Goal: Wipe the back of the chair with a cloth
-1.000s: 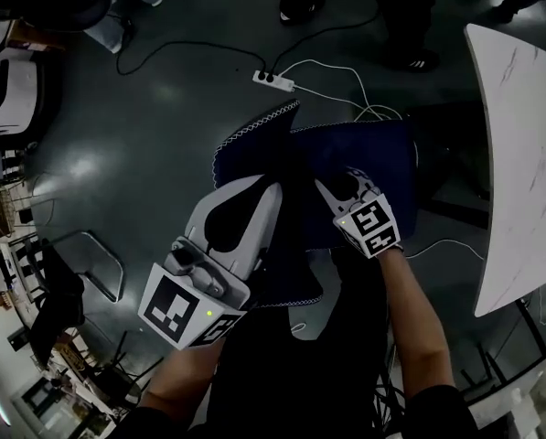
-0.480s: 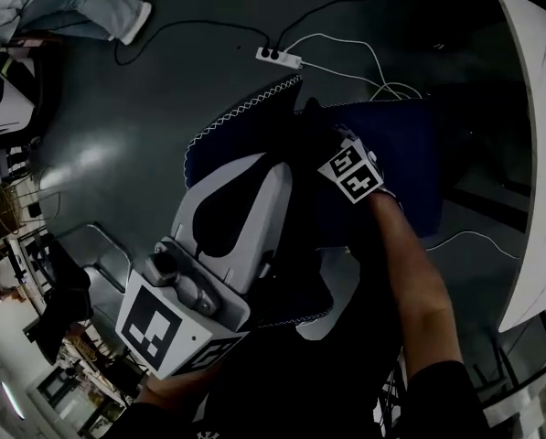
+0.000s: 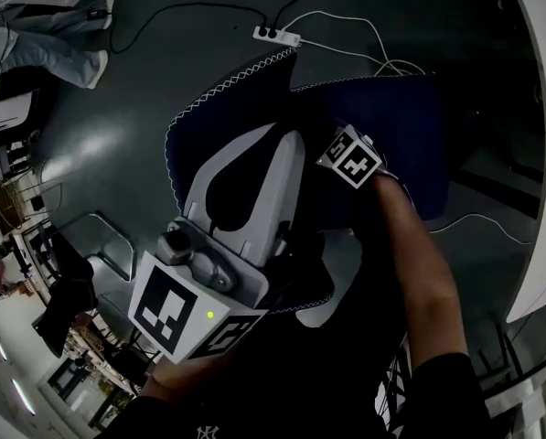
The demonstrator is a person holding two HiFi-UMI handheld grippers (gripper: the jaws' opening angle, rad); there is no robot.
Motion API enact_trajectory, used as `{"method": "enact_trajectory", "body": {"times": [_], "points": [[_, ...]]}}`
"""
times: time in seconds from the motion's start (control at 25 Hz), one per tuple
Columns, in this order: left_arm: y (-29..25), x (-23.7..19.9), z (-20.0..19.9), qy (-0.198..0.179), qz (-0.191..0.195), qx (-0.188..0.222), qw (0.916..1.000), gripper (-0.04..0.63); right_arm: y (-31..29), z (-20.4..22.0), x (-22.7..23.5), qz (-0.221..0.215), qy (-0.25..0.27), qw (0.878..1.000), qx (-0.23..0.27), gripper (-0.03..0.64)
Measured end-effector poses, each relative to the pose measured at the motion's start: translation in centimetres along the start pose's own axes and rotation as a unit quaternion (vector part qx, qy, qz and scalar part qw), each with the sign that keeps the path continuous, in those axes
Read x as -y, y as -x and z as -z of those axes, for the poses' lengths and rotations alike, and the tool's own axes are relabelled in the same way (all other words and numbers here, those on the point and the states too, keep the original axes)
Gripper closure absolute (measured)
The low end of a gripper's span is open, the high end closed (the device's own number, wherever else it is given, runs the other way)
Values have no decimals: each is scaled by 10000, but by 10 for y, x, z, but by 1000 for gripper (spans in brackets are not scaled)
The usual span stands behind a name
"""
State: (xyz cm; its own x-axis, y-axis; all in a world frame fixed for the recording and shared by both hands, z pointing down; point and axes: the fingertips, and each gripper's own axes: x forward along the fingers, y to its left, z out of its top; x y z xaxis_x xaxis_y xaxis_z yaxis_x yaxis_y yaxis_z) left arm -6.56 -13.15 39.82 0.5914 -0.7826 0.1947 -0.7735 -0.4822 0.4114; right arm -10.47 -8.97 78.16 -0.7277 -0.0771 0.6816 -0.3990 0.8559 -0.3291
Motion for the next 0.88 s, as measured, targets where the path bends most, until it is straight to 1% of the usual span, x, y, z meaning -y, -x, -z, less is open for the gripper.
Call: {"method": "enact_trajectory", "body": {"times": [0.08, 0.2, 0.52, 0.72, 0.88], "points": [[-10, 5, 17, 21, -69, -103, 9999, 588, 2, 20, -9, -175, -25, 9998, -49, 528], [-13, 12, 31, 82, -137, -244, 9996, 588, 6, 40, -31, -345, -135, 9992, -116, 528], [-3, 31, 47, 160, -248, -270, 9992, 588, 20, 82, -87, -617, -139, 9975, -326, 529], [4, 42, 58, 239, -336, -369, 9985, 588, 26, 103, -117, -771, -182, 9960, -423, 529], [8, 48, 63, 266, -449, -443, 9977, 588, 33, 121, -142, -1036, -116, 9929, -580, 529]]}}
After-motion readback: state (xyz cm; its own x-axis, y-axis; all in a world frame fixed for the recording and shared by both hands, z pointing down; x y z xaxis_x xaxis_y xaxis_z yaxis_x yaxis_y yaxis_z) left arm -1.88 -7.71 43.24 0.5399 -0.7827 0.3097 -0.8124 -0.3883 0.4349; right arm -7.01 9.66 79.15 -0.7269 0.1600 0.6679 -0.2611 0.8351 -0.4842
